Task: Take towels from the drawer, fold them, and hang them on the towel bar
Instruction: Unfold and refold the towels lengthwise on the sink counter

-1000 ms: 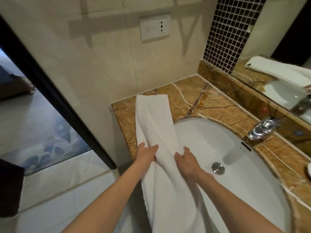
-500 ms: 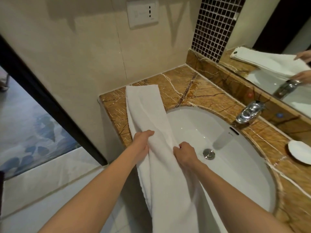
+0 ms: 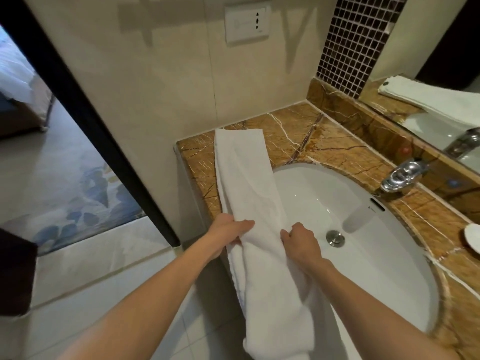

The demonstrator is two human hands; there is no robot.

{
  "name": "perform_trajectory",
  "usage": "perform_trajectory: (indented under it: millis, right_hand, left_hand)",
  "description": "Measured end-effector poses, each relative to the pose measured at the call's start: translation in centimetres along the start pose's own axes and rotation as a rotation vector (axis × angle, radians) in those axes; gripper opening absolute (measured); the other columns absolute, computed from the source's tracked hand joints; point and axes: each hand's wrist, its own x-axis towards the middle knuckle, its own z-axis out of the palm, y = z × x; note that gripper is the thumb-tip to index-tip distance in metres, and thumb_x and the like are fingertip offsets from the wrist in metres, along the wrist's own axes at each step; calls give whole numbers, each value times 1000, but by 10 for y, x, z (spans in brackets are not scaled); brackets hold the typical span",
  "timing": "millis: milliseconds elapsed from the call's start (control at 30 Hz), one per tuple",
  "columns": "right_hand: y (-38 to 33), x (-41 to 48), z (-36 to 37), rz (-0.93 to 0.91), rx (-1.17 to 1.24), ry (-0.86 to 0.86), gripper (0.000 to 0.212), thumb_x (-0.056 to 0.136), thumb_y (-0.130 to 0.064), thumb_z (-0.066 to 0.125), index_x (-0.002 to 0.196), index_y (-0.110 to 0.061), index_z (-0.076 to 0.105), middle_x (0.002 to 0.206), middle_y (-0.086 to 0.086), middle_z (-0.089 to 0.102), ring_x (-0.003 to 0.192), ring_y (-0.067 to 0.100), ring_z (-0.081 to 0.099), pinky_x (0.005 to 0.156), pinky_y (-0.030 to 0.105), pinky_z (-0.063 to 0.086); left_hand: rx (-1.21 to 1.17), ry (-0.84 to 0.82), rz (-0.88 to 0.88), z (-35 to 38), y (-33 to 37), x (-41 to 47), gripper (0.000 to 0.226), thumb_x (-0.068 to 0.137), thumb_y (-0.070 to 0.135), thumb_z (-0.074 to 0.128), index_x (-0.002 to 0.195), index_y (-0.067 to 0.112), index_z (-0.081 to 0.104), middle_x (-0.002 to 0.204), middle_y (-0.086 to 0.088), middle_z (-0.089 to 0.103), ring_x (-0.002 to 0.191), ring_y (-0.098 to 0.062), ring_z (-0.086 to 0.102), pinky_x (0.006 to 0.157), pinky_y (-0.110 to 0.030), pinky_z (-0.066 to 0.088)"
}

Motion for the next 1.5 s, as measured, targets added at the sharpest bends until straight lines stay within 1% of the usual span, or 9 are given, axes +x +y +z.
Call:
perform_trajectory:
  millis: [100,233,467,600,800,1033,1133,1367,1500]
  right_hand:
    - [6,-5,-2,-19,-17,1,31,97,-32,41,103,-3,50,107,16,62,100,36,57,76,36,43]
    - [6,-12,-9,-30,21,19,35,98,-36,38,102,-3,49,107,16,61,98,37,57,77,38,44]
    - [20,-32,-10,-38,19,-34,39,98,-35,43,120,-3,42,117,19,58,110,39,54,85,39,43]
    - [29,-41,-11,-59,4,-25,37,99,-35,42,114,-1,45,114,20,59,106,39,55,83,39,44]
    - [39,-51,-14,-81,53,-49,40,97,-46,44,95,-6,44,99,15,57,87,32,52,70,34,39]
    - [70,-78,-14,67,392,-209,50,76,-36,63,112,-2,57,106,13,67,86,24,63,69,29,47]
    - [81,-94,-19,79,459,-238,67,75,-38,68,129,-4,49,124,12,60,105,26,61,76,31,49]
    - [92,-122,-30,-54,234,-48,52,89,-45,54,127,-10,49,118,8,58,104,24,56,78,30,40]
    - [96,-138,-29,-91,9,71,36,92,-45,48,108,-13,53,96,7,61,87,26,58,68,34,43]
  left_hand:
    - [64,-71,3,3,-4,-13,32,80,24,74,104,6,63,98,-3,71,88,-18,69,71,-30,58]
    - [40,-48,48,12,-16,-30,28,90,25,62,111,6,60,100,-7,71,83,-23,70,68,-37,60]
    - [-39,151,122,23,-48,-47,19,93,29,58,98,11,60,91,-6,70,70,-13,68,54,-28,53]
    - [1,87,154,27,-60,-55,7,87,25,66,89,26,60,88,14,67,69,2,67,51,-15,50]
    - [73,275,173,28,-64,-60,25,90,29,62,104,13,50,89,9,60,76,-2,59,51,-11,42]
    - [-85,-102,70,37,-93,-103,34,73,24,81,104,18,67,100,5,74,91,-12,70,71,-25,57]
    - [-46,-139,67,38,-103,-117,37,76,19,78,111,16,66,108,2,71,99,-15,68,83,-33,56]
    - [108,-73,99,45,-106,-143,35,86,21,67,120,15,59,112,-1,68,95,-20,67,67,-37,59]
    - [104,-62,83,55,-117,-158,31,91,18,60,120,9,52,101,-9,67,67,-19,69,45,-27,52]
